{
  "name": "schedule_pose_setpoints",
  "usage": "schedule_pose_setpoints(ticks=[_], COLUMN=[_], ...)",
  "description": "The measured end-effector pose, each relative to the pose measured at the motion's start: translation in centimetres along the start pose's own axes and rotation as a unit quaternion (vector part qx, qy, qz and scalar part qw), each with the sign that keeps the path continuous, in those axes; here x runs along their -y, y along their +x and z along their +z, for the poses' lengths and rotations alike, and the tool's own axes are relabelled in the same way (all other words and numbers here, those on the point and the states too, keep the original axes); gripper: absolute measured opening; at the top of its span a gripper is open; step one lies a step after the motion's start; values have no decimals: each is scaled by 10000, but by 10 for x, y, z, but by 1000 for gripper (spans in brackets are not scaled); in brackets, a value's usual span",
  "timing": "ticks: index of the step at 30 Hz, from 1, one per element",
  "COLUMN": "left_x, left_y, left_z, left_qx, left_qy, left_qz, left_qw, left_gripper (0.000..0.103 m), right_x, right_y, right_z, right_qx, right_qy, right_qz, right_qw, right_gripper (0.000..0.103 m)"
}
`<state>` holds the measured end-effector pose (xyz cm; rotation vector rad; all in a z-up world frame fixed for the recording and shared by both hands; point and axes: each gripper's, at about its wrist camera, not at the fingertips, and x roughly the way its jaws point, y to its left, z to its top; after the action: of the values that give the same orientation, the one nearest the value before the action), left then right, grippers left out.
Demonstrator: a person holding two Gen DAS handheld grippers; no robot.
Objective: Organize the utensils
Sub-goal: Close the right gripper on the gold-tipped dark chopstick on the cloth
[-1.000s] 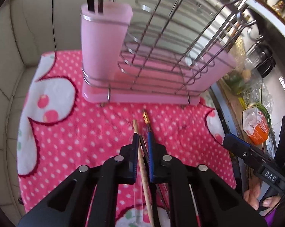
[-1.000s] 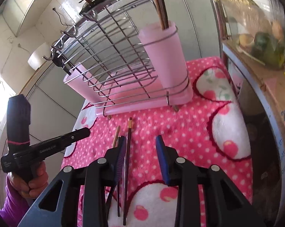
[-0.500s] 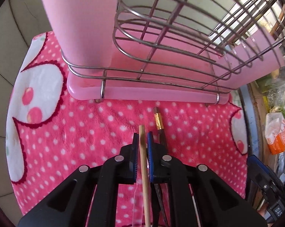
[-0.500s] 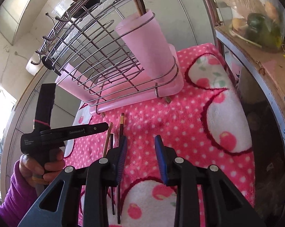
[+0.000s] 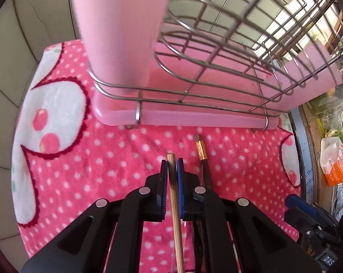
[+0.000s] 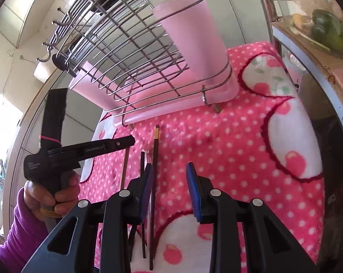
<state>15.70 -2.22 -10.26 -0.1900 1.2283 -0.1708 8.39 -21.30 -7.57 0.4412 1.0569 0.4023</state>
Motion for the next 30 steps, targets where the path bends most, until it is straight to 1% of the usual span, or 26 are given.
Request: schedule_pose_setpoints(ticks=[2,3,6,12,13,15,17,18,20,21,24,27,29,30], left_x=[-6,-10,-25,-56,-59,-63,-65,-67,-68,-68,-64,-69,-69,-70], left_y=[-9,-12,-16,-8,-5,-5,-3,-1,3,5,10,6,7,6], left_z=[-2,-3,-7,-15,-7,-8,-8,-9,-11,-11,-11,-11,-11,-11], left_qx=[62,88,80,-36,-55,-94,-117,-135,-168,-177,-160,-157,-150,-143], left_qy=[5,-2,-120,-351,-376,-435,-460,-481,-513,-512,-490,-492,-483,-478], left_qz=[34,64,115,69,54,21,18,17,2,-5,-18,-41,-52,-53], left_qw=[10000,9999,9998,9994,9993,9990,9989,9988,9985,9985,9987,9987,9987,9987], left_gripper=[7,7,7,7,7,7,7,7,7,7,7,7,7,7], right_x=[-5,-7,-12,-18,-20,-24,-27,-27,-25,-24,-21,-14,-15,-14], right_y=[9,14,34,69,74,83,87,88,87,86,78,64,59,57], right_z=[0,-1,-3,-3,-3,-3,-5,-5,-6,-7,-8,-8,-8,-6], right_qx=[-122,-191,-478,-910,-960,-1050,-1039,-1037,-1012,-999,-913,-823,-787,-770], right_qy=[-7,-1,91,242,232,209,163,161,257,279,322,425,419,384], right_qz=[81,117,248,304,272,238,91,2,14,7,-120,-158,-104,-70], right_qw=[9999,9997,9985,9951,9947,9940,9944,9945,9945,9946,9952,9956,9960,9963], right_gripper=[26,22,18,17,17,17,13,5,3,0,0,0,0,3])
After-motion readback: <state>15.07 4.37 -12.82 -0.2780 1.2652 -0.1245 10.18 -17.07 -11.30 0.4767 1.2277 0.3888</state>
